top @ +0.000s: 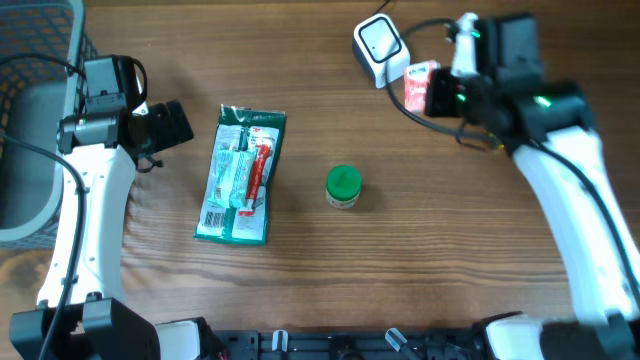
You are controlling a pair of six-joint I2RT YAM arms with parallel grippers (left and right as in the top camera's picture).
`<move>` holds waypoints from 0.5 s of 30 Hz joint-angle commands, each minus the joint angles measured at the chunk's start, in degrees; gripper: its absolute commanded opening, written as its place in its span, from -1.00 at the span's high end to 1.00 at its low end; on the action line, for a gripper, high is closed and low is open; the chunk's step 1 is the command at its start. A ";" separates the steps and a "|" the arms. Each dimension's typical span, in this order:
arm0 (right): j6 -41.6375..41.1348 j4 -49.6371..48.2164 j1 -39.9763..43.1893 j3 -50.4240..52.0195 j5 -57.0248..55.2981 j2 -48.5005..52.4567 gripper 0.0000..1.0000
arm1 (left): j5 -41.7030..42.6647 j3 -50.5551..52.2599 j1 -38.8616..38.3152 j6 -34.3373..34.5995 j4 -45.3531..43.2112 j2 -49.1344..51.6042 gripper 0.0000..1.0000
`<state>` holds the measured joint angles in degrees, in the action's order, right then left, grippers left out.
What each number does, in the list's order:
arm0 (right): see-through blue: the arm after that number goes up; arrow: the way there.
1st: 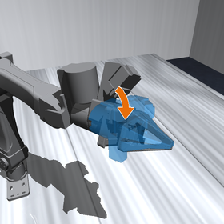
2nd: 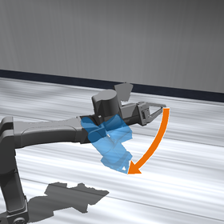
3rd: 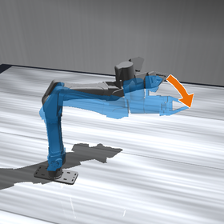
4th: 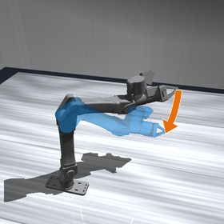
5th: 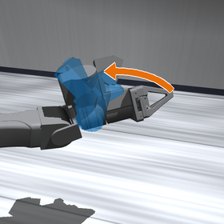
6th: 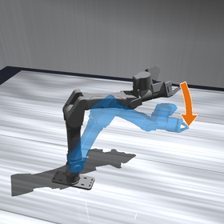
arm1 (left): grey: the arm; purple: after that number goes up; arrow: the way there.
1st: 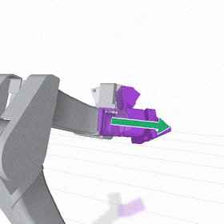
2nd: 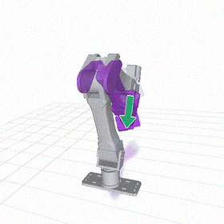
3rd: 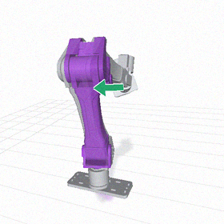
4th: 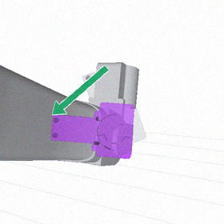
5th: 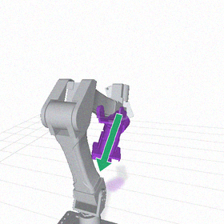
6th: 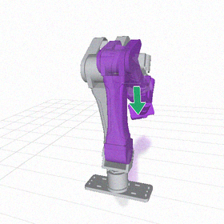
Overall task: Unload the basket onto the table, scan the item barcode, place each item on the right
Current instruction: 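Carry the tissue pack with the right gripper up to the scanner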
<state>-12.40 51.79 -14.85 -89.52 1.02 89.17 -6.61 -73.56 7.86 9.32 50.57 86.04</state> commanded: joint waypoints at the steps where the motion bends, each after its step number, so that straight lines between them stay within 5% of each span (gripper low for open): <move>1: 8.72 -8.35 -4.22 -0.48 -15.15 7.87 0.92 | -0.52 -0.04 0.20 0.52 -0.15 0.22 -1.00; 7: 22.23 -28.35 -10.71 -0.48 -38.45 20.22 0.91 | -0.52 -0.04 0.20 0.52 -0.17 0.22 -1.00; 10: 30.42 -38.05 -11.65 -0.48 -43.01 25.46 0.92 | -0.52 -0.04 0.20 0.52 -0.15 0.20 -1.00; 15: 31.67 -46.86 -11.63 -0.42 -44.74 30.58 0.91 | -0.52 -0.04 0.20 0.52 -0.15 0.22 -1.00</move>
<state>16.23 8.01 -26.44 -89.38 -39.66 117.21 -6.61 -73.56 7.86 9.32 50.57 86.04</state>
